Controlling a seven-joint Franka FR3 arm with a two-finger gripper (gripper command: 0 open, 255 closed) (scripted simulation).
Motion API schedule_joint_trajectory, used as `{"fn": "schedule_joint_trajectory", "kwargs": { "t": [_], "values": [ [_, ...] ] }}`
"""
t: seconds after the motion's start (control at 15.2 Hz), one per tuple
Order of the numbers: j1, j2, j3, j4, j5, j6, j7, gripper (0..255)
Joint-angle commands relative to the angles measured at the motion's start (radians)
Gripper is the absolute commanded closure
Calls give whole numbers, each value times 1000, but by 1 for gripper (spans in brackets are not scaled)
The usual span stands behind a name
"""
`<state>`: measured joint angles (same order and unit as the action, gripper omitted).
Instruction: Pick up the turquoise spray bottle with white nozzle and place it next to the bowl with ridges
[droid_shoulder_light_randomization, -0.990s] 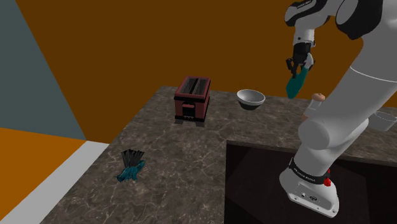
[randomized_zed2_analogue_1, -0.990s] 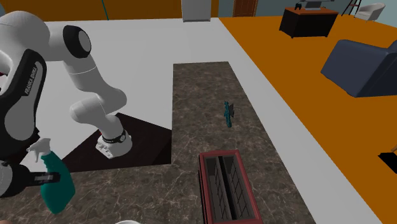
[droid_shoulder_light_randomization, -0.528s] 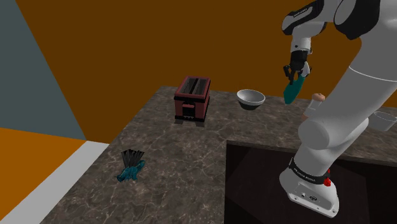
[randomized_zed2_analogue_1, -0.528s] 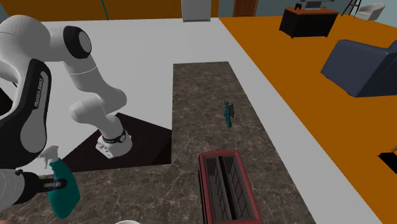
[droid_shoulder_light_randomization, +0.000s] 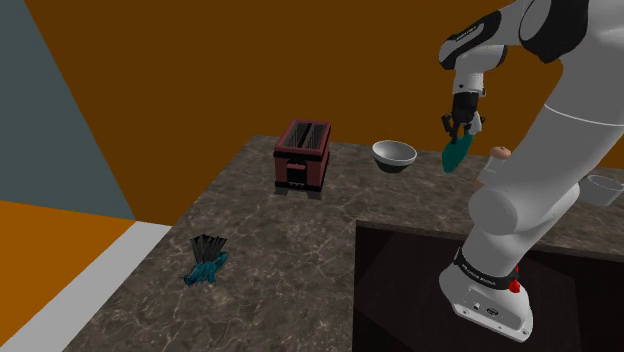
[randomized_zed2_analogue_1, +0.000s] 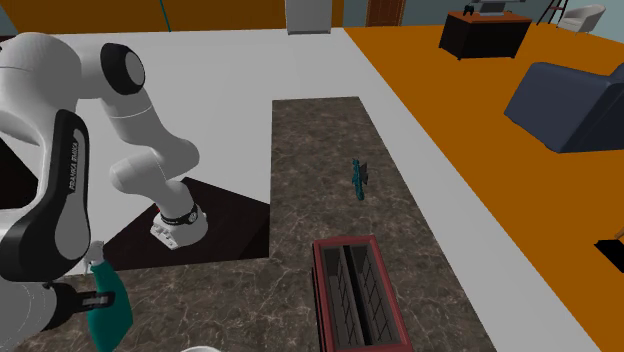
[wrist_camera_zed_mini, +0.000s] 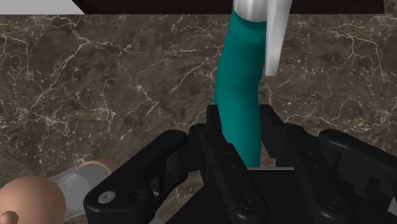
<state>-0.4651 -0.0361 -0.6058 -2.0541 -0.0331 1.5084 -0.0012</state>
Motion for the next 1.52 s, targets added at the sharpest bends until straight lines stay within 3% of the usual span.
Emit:
{"fn": "schedule_joint_trajectory", "kwargs": {
  "t": [0.0, 1.19, 1.45],
  "values": [
    [-1, 10, -2, -18, 3, 27, -4, 255],
    [-13, 151, -5, -145, 68, 270, -61, 255],
    [-13, 151, -5, -145, 68, 270, -61, 255]
  ]
}}
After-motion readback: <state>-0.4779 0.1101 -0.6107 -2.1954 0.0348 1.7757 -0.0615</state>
